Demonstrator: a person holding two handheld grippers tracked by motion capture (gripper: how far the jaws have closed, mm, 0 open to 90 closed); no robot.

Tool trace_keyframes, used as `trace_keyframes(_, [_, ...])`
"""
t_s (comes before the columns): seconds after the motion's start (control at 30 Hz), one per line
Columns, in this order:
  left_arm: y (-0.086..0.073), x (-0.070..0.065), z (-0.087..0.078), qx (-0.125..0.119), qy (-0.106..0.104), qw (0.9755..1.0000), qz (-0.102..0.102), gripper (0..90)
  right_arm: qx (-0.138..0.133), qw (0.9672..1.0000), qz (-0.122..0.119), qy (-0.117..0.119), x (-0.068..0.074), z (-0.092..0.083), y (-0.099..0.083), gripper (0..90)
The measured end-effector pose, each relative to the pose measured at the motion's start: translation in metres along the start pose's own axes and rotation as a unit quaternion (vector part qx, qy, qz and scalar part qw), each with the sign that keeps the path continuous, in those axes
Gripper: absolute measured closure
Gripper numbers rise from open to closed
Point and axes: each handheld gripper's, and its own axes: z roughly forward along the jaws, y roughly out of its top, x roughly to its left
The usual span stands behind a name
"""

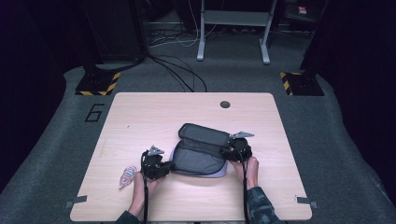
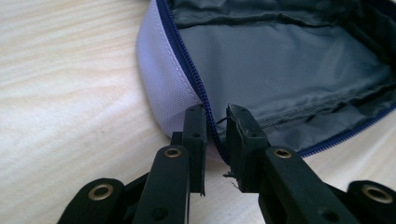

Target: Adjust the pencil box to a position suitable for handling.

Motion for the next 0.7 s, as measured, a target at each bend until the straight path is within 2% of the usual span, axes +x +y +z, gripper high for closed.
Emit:
trace_keyframes(0.23, [-0.007,-0.009,-0.003,-0.009,-0.013,0.9999,-0.008,76.8,-0.011,0.9998,-0.01,-0.013,0.003,0.009,0.008,42.2])
trace_keyframes(0.33, [-0.008,-0.011,-0.003,-0.019,-0.007,0.9998,-0.007,75.7,-0.02,0.9996,-0.017,-0.005,0.003,0.014,0.013,41.3])
trace_keyframes(0.4, [-0.008,-0.01,-0.006,-0.021,-0.003,0.9998,-0.002,73.8,-0.017,0.9996,-0.021,0.004,0.004,0.015,0.017,37.8])
trace_keyframes(0.43, [-0.007,-0.01,-0.008,-0.028,0.001,0.9996,-0.004,70.2,-0.018,0.9996,-0.021,0.009,0.005,0.013,0.018,34.5])
trace_keyframes(0.57, [-0.006,-0.006,-0.023,-0.045,0.017,0.9988,0.013,45.6,-0.029,0.9989,-0.027,0.024,0.006,-0.001,0.017,20.9])
trace_keyframes(0.7, [-0.006,0.003,-0.041,-0.058,0.031,0.9974,0.028,28.0,-0.041,0.9984,-0.018,0.036,0.001,-0.021,0.013,13.7])
